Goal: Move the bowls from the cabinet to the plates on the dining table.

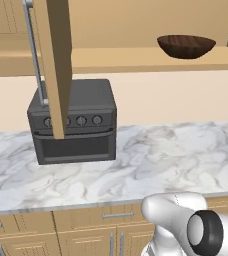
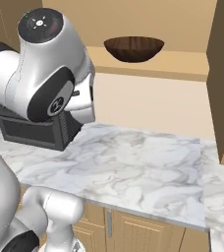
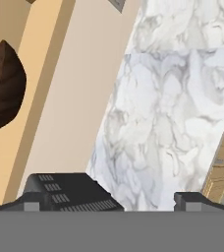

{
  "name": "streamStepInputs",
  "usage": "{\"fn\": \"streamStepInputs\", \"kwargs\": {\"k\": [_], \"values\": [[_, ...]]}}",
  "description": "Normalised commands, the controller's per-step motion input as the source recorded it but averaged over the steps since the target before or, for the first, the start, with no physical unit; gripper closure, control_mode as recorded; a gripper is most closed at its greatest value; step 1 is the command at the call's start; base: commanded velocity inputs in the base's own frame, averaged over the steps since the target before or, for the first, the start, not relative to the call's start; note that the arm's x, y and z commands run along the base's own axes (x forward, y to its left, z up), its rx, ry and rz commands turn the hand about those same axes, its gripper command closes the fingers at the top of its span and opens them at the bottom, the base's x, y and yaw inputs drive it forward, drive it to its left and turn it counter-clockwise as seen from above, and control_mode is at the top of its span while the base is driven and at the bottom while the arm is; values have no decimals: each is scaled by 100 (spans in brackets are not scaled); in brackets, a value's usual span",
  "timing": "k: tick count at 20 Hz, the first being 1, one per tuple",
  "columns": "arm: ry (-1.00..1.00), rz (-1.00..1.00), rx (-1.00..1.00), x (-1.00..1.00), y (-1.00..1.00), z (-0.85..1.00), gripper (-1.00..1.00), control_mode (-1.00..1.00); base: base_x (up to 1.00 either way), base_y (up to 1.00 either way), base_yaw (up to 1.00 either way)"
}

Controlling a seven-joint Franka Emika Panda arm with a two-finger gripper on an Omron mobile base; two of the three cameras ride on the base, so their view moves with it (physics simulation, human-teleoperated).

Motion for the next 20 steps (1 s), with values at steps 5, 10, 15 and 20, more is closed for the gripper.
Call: {"fn": "streamStepInputs", "kwargs": {"k": [5,10,15,20], "values": [[-2,1,1,24,-1,11,-100,-100,0,0,0],[-1,1,5,33,0,2,-100,-100,0,0,0],[-5,0,4,34,0,6,-100,-100,0,0,0],[-6,0,3,37,0,8,-100,-100,0,0,0]]}}
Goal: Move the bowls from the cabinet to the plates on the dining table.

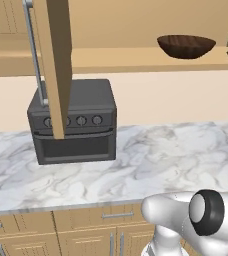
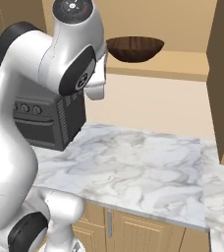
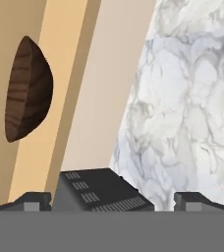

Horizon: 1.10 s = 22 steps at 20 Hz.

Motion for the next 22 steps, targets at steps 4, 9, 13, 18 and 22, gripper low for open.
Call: {"fn": "streamStepInputs", "kwargs": {"k": [4,9,13,18,22], "values": [[-6,0,3,40,0,8,-100,-100,0,0,0],[0,0,1,46,-1,6,-100,-100,0,0,0],[3,1,0,52,-8,1,-100,-100,0,0,0],[3,4,0,50,-17,0,-100,-100,0,0,0],[1,5,1,45,-18,1,-100,-100,0,0,0]]}}
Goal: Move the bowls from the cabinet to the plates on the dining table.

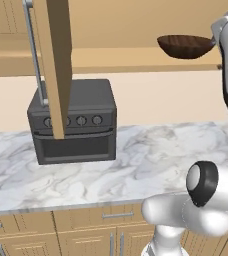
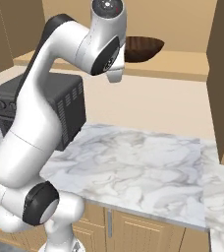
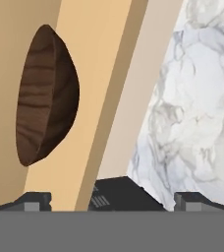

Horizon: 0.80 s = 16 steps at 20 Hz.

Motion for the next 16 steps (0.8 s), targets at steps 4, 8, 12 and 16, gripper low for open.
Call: {"fn": "streamStepInputs", "kwargs": {"k": [4,8,12,16], "values": [[0,5,1,37,-14,0,-100,-100,0,0,0],[-1,6,2,36,-14,1,-100,-100,0,0,0],[-4,5,1,30,-13,0,-100,-100,0,0,0],[-5,4,0,31,-12,1,-100,-100,0,0,0]]}}
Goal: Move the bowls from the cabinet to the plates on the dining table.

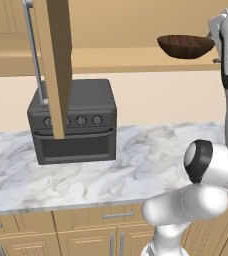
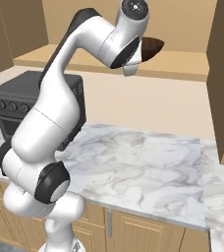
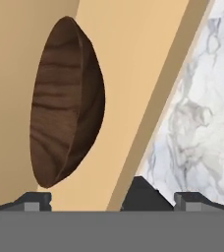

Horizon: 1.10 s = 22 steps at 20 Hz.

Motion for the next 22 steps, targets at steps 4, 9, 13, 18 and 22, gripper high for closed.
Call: {"fn": "streamStepInputs", "kwargs": {"k": [4,9,13,18,22], "values": [[-7,3,0,30,-9,0,-100,-100,0,0,0],[-7,1,-1,30,-3,0,-100,-100,0,0,0],[1,0,-4,34,-9,0,-100,-100,0,0,0],[8,0,-6,36,-15,0,-100,-100,0,0,0],[8,0,-4,40,-14,0,-100,-100,0,0,0]]}}
